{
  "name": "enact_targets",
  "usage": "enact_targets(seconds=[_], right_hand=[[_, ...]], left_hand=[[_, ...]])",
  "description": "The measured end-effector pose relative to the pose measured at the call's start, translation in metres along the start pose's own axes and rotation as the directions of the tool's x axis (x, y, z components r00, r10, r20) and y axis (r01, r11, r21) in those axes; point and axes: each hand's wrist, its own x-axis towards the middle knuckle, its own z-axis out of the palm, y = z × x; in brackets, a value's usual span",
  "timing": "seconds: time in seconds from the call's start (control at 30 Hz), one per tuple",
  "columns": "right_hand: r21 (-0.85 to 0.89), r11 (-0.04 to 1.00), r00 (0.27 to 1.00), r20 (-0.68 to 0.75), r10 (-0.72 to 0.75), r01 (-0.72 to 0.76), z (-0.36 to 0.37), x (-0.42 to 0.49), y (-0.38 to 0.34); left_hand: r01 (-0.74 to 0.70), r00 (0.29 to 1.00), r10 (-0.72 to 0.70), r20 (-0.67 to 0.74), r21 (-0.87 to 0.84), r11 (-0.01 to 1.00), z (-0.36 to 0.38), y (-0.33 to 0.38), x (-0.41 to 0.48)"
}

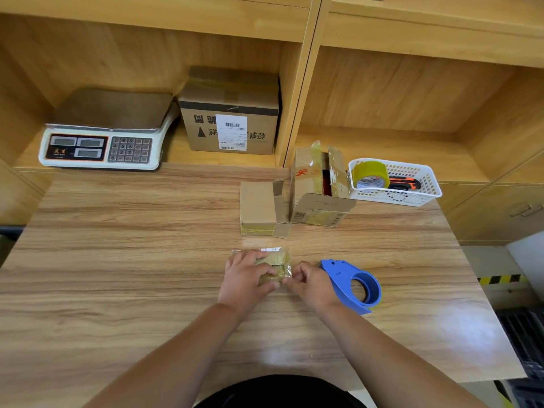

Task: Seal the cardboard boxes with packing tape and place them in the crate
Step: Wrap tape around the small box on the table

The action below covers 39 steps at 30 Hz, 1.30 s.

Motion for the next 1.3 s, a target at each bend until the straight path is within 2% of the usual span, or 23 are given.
enact_targets(seconds=[0.17, 0.3, 0.43, 0.8, 0.9, 1.0, 1.07, 1.17, 1.23, 1.3], right_hand=[[-0.285, 0.953, 0.994, -0.013, -0.109, 0.101, -0.001, 0.001, 0.000], [-0.402, 0.899, 0.982, -0.004, -0.190, 0.172, -0.003, 0.001, -0.001], [-0.508, 0.837, 0.977, 0.051, -0.209, 0.206, -0.008, 0.006, -0.002], [-0.561, 0.792, 0.970, 0.103, -0.220, 0.239, -0.007, 0.011, 0.007], [-0.588, 0.777, 0.974, 0.130, -0.184, 0.225, -0.015, 0.009, 0.013], [-0.538, 0.815, 0.976, 0.123, -0.179, 0.217, -0.024, 0.005, 0.018], [-0.571, 0.744, 0.938, 0.194, -0.287, 0.346, -0.025, 0.004, 0.017], [-0.673, 0.549, 0.857, 0.275, -0.436, 0.495, -0.023, 0.003, 0.013], [-0.753, 0.432, 0.838, 0.285, -0.466, 0.496, -0.021, 0.004, 0.011], [-0.812, 0.364, 0.852, 0.282, -0.440, 0.457, -0.019, 0.003, 0.011]], left_hand=[[-0.008, 1.000, 0.008, -0.007, -0.007, 1.000, 0.002, -0.002, 0.000], [-0.042, 0.999, 0.042, 0.032, 0.003, 0.999, -0.001, -0.002, -0.001], [-0.105, 0.994, 0.103, 0.037, 0.064, 0.992, -0.003, 0.000, -0.002], [-0.057, 0.996, 0.050, 0.076, 0.093, 0.994, -0.004, 0.002, -0.002], [-0.100, 0.990, 0.078, 0.117, 0.195, 0.976, -0.004, 0.003, -0.002], [-0.106, 0.987, 0.057, 0.149, 0.351, 0.930, -0.006, 0.009, -0.001], [-0.154, 0.984, 0.104, 0.146, 0.393, 0.906, -0.008, 0.015, -0.002], [-0.214, 0.975, 0.157, 0.160, 0.459, 0.862, -0.009, 0.019, -0.005], [-0.221, 0.973, 0.158, 0.168, 0.486, 0.845, -0.009, 0.019, -0.005], [-0.217, 0.974, 0.151, 0.169, 0.503, 0.836, -0.010, 0.020, -0.004]])
